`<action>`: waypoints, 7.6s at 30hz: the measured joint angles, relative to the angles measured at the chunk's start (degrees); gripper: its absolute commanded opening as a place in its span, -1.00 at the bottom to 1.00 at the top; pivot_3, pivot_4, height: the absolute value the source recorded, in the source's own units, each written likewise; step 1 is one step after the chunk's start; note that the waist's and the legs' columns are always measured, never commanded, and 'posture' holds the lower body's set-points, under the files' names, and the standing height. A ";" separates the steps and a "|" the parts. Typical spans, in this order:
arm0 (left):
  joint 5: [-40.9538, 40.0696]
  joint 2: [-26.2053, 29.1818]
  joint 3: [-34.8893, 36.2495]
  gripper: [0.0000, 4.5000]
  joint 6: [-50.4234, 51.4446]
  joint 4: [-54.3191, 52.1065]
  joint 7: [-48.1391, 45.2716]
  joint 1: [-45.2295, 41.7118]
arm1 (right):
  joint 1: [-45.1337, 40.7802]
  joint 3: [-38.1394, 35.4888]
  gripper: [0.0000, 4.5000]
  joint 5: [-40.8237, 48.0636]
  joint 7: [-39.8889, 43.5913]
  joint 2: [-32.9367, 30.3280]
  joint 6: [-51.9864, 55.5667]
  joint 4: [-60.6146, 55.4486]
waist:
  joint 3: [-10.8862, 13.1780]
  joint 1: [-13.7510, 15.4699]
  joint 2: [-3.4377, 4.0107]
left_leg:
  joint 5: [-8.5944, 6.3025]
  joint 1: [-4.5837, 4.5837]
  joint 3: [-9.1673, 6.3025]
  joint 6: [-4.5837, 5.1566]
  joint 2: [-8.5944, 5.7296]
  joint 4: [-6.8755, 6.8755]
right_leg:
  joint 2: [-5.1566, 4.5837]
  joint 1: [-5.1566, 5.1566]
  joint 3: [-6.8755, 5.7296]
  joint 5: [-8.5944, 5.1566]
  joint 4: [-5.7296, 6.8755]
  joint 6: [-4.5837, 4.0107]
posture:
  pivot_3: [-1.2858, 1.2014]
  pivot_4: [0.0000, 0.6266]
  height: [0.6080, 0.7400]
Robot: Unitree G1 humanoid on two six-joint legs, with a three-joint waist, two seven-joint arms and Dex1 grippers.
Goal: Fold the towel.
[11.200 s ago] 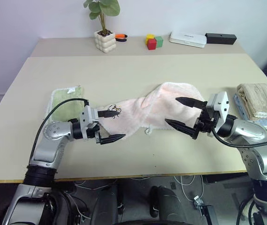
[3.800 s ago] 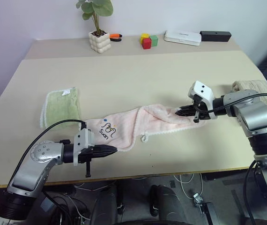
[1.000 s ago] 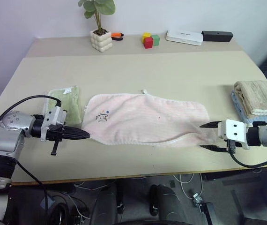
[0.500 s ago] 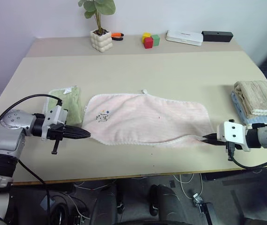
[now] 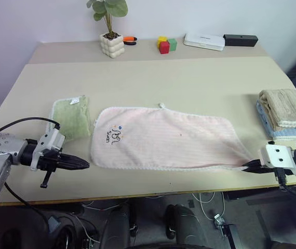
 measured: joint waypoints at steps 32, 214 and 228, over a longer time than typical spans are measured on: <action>18.82 -14.07 -2.23 0.22 -18.78 4.77 6.58 -4.97 | -0.75 0.14 -1.00 -0.17 -2.80 0.85 1.13 -0.78 | -0.05 -0.03 0.06 | -0.05 0.47 0.04 0.05 -0.01 -0.06 | -0.03 0.40 0.00 0.01 -0.06 0.01 | 0.03 -0.52 1.00; 2.61 -28.47 4.97 0.98 10.64 13.55 3.73 -26.13 | 11.52 -26.97 1.00 73.07 -103.96 47.00 59.22 -31.69 | -0.23 -0.20 0.00 | -0.31 0.63 -0.20 0.47 -0.03 -0.29 | 0.02 0.68 -0.01 -0.08 -0.32 -0.09 | 0.03 -0.52 1.00; 1.22 -26.42 6.62 1.00 12.86 6.60 8.63 -21.03 | 2.48 -23.15 -0.96 68.30 -104.70 49.38 53.05 -22.76 | -0.24 -0.10 -0.01 | -0.31 0.64 -0.16 0.48 -0.02 -0.27 | 0.01 0.68 0.02 -0.07 -0.31 -0.08 | 0.03 -0.52 1.00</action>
